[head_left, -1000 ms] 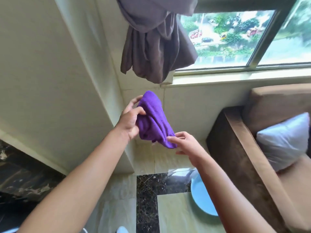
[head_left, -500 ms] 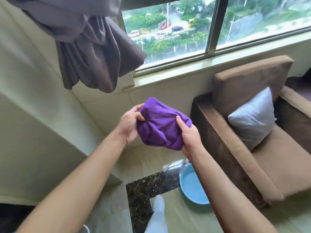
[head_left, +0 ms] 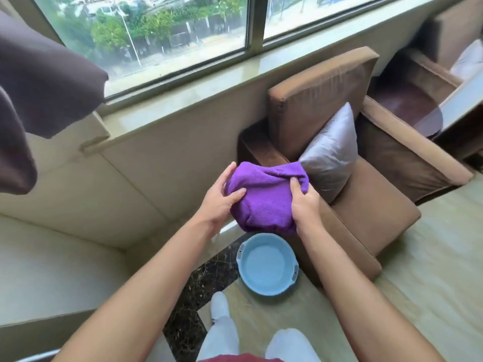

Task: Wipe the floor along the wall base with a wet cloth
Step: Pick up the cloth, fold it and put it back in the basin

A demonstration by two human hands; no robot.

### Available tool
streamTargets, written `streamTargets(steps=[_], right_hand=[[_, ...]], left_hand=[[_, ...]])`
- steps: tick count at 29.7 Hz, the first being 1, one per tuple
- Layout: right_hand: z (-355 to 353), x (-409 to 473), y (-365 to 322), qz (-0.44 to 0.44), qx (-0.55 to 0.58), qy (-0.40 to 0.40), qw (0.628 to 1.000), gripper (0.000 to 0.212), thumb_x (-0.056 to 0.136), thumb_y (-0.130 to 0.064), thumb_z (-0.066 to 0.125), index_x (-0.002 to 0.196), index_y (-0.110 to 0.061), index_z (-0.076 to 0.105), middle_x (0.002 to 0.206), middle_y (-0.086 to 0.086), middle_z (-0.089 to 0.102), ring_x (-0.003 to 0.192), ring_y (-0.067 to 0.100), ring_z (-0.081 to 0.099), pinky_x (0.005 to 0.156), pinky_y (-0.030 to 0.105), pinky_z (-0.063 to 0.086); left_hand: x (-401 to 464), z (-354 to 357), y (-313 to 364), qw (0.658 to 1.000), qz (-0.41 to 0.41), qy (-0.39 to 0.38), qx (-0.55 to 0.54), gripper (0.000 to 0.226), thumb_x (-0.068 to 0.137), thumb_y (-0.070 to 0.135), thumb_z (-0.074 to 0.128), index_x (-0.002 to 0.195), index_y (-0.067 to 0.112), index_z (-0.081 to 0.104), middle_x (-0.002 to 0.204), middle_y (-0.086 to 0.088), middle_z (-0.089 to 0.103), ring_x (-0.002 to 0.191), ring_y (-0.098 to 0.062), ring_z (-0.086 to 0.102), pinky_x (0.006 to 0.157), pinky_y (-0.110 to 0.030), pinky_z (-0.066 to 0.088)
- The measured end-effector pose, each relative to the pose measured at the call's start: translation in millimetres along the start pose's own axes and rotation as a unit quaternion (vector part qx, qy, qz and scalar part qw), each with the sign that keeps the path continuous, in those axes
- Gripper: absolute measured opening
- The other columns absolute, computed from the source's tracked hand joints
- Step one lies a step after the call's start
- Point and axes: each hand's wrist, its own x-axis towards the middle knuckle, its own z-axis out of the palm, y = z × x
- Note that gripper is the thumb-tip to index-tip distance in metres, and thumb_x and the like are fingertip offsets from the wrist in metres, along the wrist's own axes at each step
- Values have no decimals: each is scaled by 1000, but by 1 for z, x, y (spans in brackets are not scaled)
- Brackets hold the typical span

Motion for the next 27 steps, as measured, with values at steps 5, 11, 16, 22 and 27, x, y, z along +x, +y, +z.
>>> streamTargets(steps=[5, 11, 16, 22, 27], right_hand=[[-21, 40, 96, 48, -88, 7, 995, 51, 92, -60, 51, 100, -14, 71, 94, 0, 72, 92, 18, 65, 91, 40, 54], [-45, 96, 245, 91, -177, -58, 978, 37, 100, -46, 49, 115, -19, 69, 108, -3, 72, 109, 19, 65, 98, 37, 51], [-50, 144, 364, 66, -221, -90, 969, 45, 103, -37, 47, 148, -40, 44, 144, -21, 53, 127, 0, 49, 110, 20, 34], [-39, 165, 457, 6, -236, -101, 967, 45, 104, -19, 47, 144, -37, 51, 139, -19, 59, 118, -9, 57, 105, 14, 37], [-32, 184, 521, 14, -253, -86, 963, 36, 103, -15, 51, 137, -16, 62, 131, -8, 66, 105, -19, 54, 92, -1, 32]], left_hand=[[26, 10, -97, 996, -75, 44, 9, 74, 83, 2, 72, 140, 43, 48, 147, 4, 56, 133, -19, 55, 113, -43, 43], [75, 22, -253, 978, -168, 122, 15, 87, 83, 2, 71, 152, 40, 35, 144, -6, 57, 117, -19, 65, 108, -49, 47], [135, 2, -413, 968, -183, 164, 56, 102, 66, 24, 77, 129, 82, 22, 143, -11, 56, 125, -26, 61, 110, -48, 45], [162, -10, -475, 964, -185, 137, 132, 84, 90, 0, 61, 151, 49, 31, 151, 7, 47, 128, -12, 57, 114, -32, 40], [185, -25, -531, 958, -202, 123, 160, 65, 97, -3, 53, 148, 37, 46, 148, -2, 51, 127, -17, 56, 111, -25, 40]])
